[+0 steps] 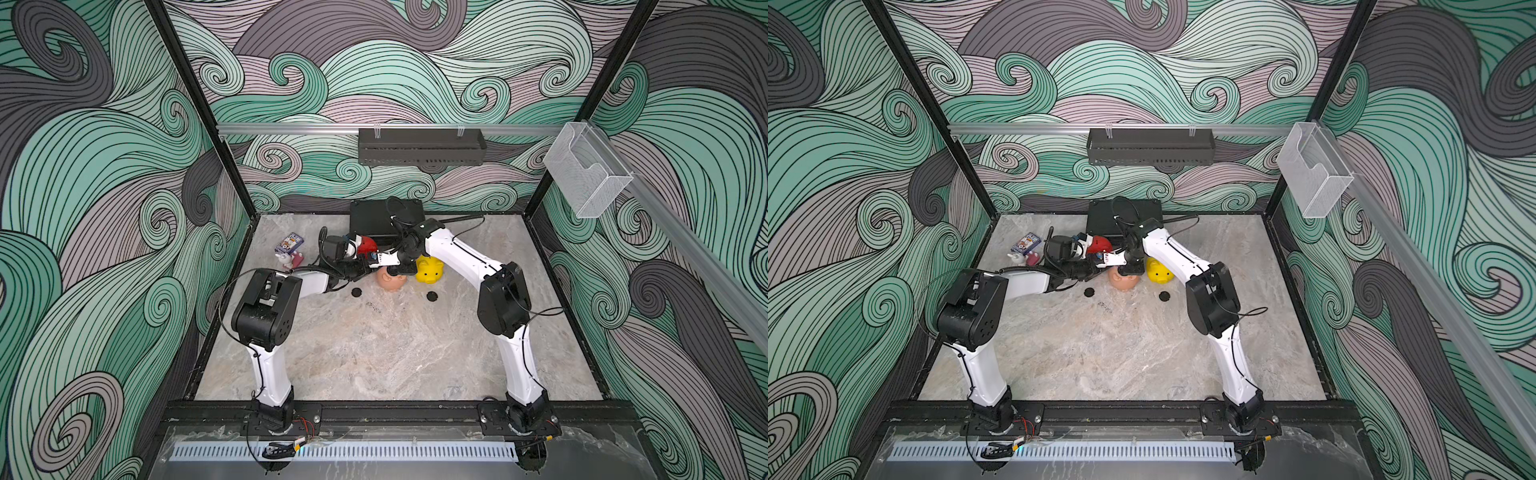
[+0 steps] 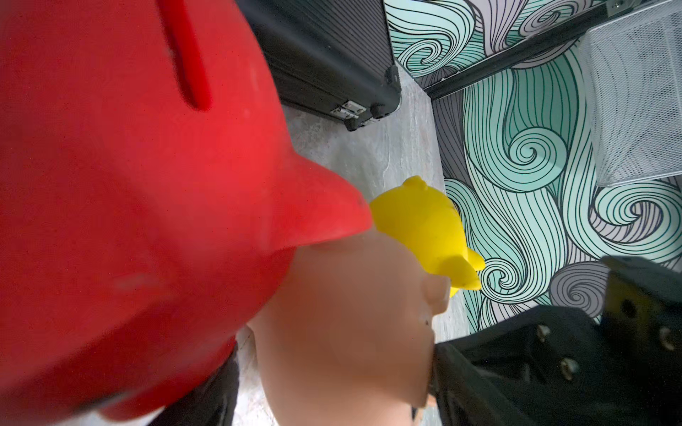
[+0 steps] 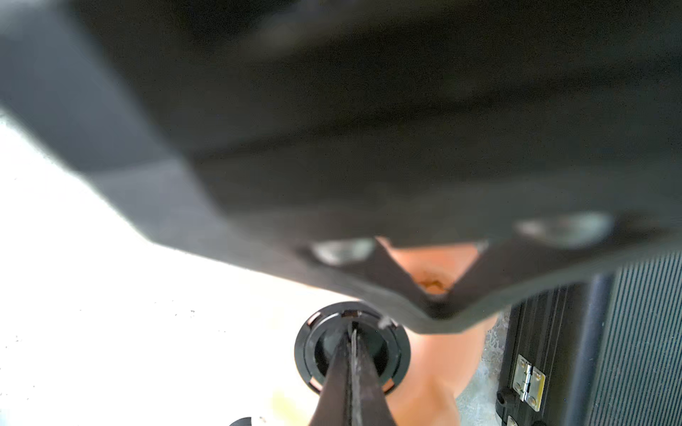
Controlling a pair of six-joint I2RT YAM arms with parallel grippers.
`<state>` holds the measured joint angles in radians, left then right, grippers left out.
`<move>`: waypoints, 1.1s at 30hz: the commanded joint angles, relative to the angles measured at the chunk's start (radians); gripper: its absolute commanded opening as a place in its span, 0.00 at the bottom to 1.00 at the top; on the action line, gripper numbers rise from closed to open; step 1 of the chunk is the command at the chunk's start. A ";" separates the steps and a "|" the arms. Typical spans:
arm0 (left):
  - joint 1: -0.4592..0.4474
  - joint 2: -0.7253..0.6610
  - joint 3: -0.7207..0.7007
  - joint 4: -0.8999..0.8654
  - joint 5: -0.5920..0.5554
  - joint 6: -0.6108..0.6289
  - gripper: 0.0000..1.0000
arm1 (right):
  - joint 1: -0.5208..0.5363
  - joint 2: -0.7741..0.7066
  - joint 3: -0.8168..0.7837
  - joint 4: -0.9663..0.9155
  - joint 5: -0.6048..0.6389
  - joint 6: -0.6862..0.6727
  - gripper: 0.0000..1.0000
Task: Close piggy banks
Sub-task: Screw the knob on the piggy bank.
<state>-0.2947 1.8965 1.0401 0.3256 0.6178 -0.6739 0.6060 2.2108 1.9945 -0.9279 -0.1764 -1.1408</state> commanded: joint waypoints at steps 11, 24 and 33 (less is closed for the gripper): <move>0.014 0.010 0.052 0.035 0.007 0.001 0.81 | -0.010 0.032 -0.022 -0.050 -0.009 0.007 0.00; 0.015 0.019 0.059 0.045 0.012 -0.027 0.81 | -0.010 0.027 -0.030 -0.050 -0.017 0.011 0.00; 0.015 0.053 0.077 0.059 0.021 -0.039 0.81 | -0.009 0.032 -0.036 -0.050 -0.026 0.013 0.00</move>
<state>-0.2909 1.9255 1.0695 0.3309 0.6407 -0.7101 0.6006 2.2108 1.9896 -0.9295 -0.1925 -1.1404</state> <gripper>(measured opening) 0.811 0.056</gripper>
